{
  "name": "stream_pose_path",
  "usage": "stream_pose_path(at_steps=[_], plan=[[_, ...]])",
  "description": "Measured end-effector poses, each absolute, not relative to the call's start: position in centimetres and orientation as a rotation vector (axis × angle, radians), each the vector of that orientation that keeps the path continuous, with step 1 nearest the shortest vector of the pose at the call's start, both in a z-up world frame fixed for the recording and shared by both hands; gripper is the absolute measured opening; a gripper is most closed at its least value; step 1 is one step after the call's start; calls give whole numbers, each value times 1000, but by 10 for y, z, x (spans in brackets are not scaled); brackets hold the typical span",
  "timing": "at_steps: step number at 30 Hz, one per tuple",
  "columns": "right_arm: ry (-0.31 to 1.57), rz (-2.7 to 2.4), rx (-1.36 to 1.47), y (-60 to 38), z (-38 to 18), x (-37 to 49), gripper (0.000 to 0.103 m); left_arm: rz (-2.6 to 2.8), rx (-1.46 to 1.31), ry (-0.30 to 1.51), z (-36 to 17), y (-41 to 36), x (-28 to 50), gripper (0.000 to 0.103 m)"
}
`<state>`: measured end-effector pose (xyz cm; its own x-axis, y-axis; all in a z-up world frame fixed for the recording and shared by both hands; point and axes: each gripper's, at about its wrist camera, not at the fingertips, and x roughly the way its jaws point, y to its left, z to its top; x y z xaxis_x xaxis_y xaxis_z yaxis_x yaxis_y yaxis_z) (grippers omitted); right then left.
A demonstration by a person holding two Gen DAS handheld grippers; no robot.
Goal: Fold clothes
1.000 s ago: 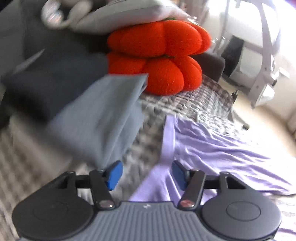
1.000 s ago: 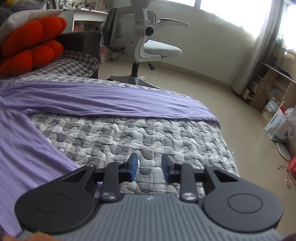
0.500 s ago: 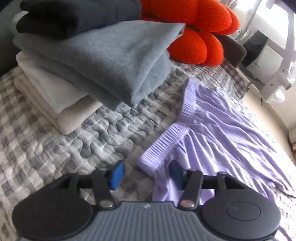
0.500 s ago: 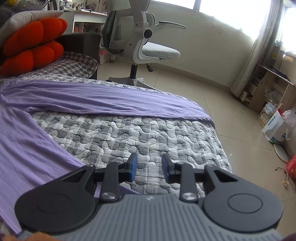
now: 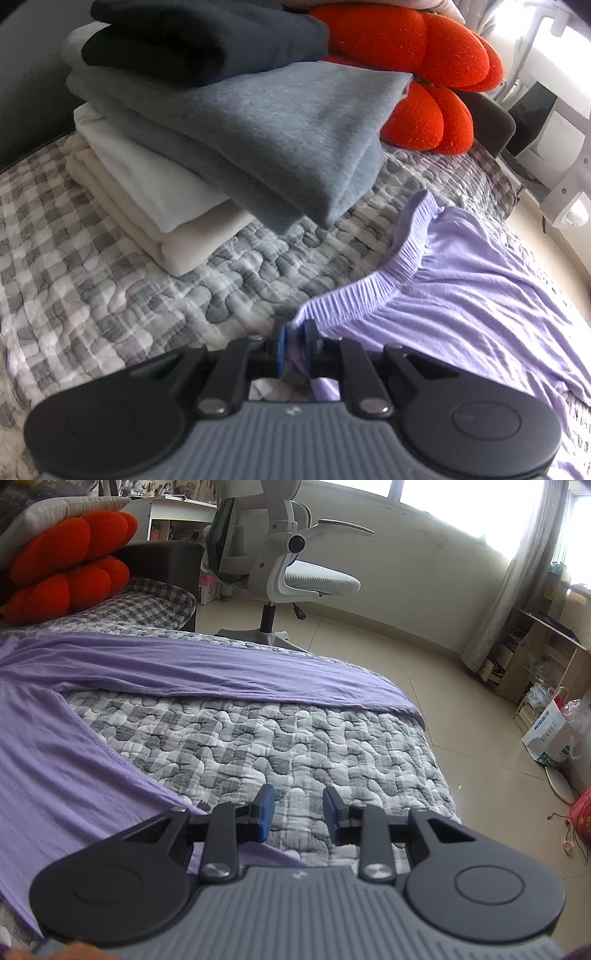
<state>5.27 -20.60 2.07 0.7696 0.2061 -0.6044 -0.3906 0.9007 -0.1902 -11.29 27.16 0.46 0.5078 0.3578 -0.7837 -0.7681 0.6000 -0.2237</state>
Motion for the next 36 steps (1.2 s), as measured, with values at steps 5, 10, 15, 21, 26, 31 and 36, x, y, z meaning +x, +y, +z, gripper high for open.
stream_pose_path(at_steps=[5, 10, 15, 21, 26, 31, 36], plan=[[607, 341, -334, -205, 20, 49, 39, 766, -561, 766, 16, 265, -115, 37], [607, 343, -330, -205, 20, 51, 39, 769, -550, 712, 40, 259, -126, 47], [607, 362, -330, -199, 20, 51, 39, 739, -531, 656, 63, 247, -123, 53], [611, 409, -341, -180, 16, 52, 39, 570, -582, 675, 83, 218, -68, 56], [634, 418, -294, -178, 13, 63, 39, 389, -623, 721, 87, 182, -19, 56], [700, 413, -132, -194, 15, 82, 39, 283, -669, 788, 48, 163, 31, 56], [734, 419, -45, -205, 13, 92, 39, 262, -604, 788, 18, 155, 43, 56]])
